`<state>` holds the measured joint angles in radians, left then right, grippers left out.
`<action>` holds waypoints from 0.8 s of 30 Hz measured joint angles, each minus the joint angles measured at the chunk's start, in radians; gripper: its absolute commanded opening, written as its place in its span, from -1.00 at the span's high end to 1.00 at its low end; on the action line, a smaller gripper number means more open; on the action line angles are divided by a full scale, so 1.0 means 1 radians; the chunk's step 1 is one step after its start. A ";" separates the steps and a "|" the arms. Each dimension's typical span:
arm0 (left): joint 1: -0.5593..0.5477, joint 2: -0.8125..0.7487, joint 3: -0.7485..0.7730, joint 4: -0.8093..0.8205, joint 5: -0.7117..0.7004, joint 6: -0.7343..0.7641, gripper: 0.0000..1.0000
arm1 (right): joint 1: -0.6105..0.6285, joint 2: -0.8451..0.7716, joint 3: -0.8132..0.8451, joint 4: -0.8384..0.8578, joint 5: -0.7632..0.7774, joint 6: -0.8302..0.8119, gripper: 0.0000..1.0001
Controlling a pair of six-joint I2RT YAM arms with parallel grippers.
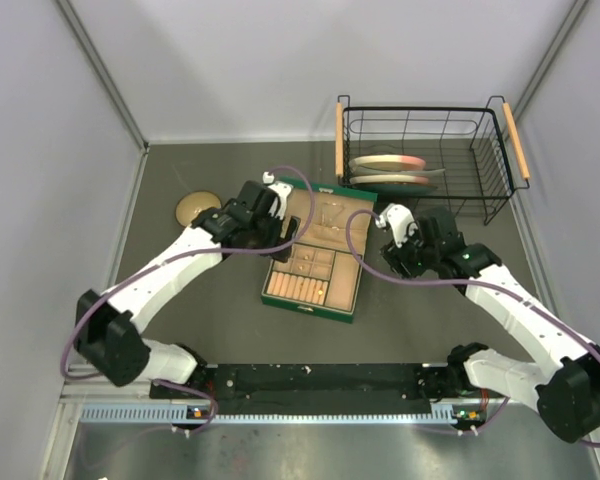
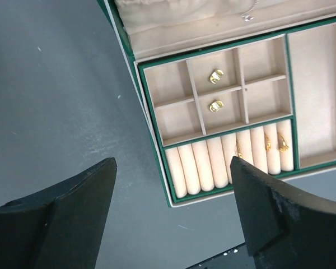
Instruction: Organize the mixed jewelry
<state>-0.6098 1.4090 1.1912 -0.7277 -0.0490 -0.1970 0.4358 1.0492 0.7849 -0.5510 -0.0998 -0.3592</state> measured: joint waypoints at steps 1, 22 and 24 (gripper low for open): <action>0.000 -0.026 -0.003 0.003 0.006 0.014 -0.91 | 0.000 0.000 0.006 -0.002 -0.003 -0.003 -0.54; 0.002 -0.298 -0.085 0.002 0.137 0.335 -0.98 | 0.000 0.339 0.455 0.057 -0.105 -0.013 -0.86; 0.003 -0.307 -0.089 0.003 0.132 0.345 -0.98 | 0.000 0.371 0.473 0.064 -0.111 -0.013 -0.86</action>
<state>-0.6071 1.1019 1.1027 -0.7246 0.0826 0.1478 0.4355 1.4204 1.2579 -0.4866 -0.2111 -0.3725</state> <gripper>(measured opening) 0.987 0.927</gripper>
